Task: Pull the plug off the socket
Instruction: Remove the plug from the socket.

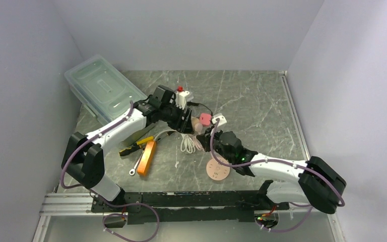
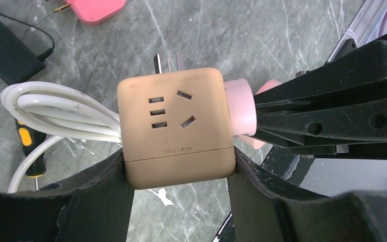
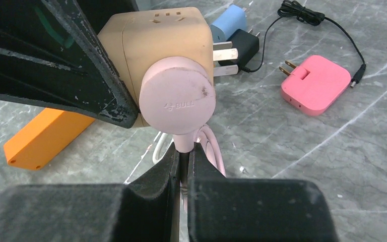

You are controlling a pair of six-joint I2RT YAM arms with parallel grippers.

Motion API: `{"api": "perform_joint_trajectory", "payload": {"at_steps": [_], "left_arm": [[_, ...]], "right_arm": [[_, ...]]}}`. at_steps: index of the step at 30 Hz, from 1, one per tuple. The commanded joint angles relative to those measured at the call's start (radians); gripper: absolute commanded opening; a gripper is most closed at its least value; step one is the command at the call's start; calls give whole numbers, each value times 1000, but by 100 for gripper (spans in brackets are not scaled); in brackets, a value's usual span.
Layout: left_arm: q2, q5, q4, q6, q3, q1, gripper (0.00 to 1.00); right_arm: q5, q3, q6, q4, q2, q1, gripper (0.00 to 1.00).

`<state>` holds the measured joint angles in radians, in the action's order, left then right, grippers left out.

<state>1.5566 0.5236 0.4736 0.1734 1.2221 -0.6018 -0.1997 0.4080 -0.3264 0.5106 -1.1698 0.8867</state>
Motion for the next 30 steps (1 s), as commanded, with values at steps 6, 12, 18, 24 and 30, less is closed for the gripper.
{"api": "perform_joint_trajectory", "payload": {"at_steps": [6,12,18,24,30], "left_arm": [[-120,110,-118,17,2,34,0],[-86,-131,4,-70,48,7,0],[-31,-413,113,-119,92,-37,0],[-12,-488,136,-116,102,-40,0],[8,-555,161,-123,112,-50,0]], "right_arm": [[-39,71,-33,-9,-103,-11,0],[-40,38,-18,21,-41,-11,0],[-22,-34,5,84,74,-11,0],[-43,-57,18,82,135,-11,0],[-26,-62,16,95,139,-11,0]]}}
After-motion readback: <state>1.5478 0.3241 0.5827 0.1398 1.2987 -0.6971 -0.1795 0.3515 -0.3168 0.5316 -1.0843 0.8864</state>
